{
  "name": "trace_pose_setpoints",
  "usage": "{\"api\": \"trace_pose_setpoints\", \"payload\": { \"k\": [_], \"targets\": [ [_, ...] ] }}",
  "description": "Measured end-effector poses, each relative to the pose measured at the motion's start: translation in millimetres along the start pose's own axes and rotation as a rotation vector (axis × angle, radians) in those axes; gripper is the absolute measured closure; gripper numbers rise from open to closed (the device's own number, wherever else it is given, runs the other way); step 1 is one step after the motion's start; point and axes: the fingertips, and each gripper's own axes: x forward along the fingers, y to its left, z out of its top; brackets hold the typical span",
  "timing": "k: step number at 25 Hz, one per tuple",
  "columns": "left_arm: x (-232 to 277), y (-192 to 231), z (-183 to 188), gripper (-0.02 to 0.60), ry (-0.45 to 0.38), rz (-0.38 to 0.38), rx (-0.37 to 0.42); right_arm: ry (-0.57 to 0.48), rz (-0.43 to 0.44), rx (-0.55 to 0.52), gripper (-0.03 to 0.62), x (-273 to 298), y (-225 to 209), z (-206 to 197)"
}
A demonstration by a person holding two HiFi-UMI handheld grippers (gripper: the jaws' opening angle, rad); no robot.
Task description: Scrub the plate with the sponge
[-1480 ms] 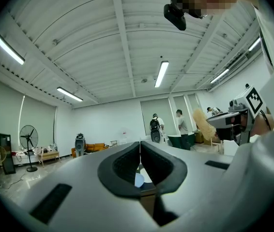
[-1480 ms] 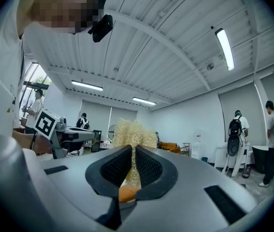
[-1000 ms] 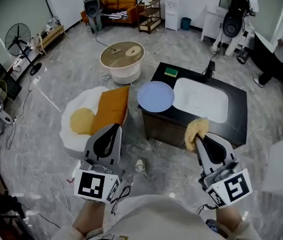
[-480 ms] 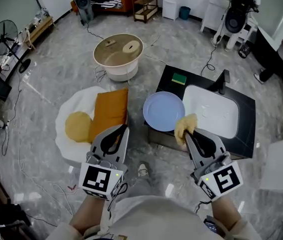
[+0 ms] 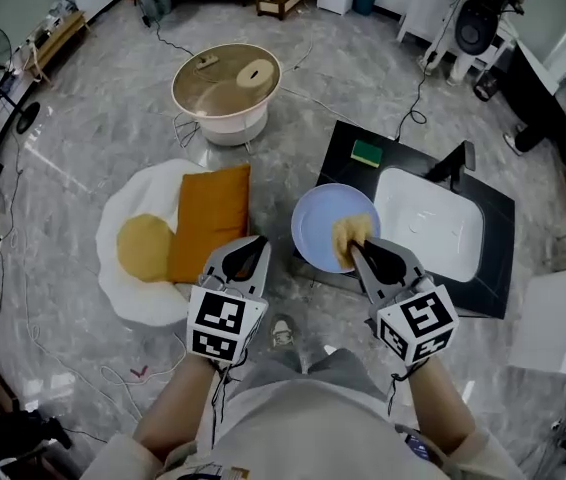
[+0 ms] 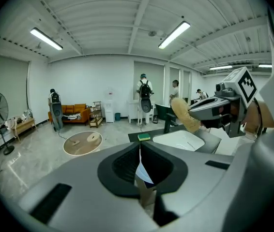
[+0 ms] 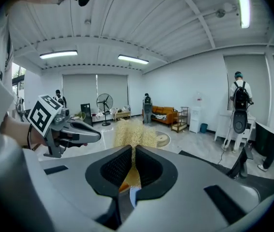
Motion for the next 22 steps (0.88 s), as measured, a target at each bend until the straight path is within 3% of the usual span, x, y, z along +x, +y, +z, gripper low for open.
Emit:
{"api": "trace_pose_setpoints", "payload": {
  "k": [2, 6, 8, 15, 22],
  "targets": [
    [13, 3, -15, 0.557, 0.031, -0.006, -0.027, 0.054, 0.006, 0.008, 0.548, 15, -2, -18],
    [39, 9, -36, 0.540, 0.052, -0.013, -0.152, 0.129, 0.034, 0.025, 0.548, 42, -11, -50],
    [53, 9, -46, 0.416, 0.089, -0.019, -0.191, 0.157, 0.055, 0.035, 0.548, 54, -17, -62],
    [83, 0, -81, 0.399, 0.213, 0.010, -0.286, 0.233, 0.169, 0.035, 0.548, 85, -28, -96],
    [112, 4, -97, 0.394, 0.270, 0.135, -0.398, 0.316, 0.321, -0.008, 0.548, 102, -47, -122]
  ]
}}
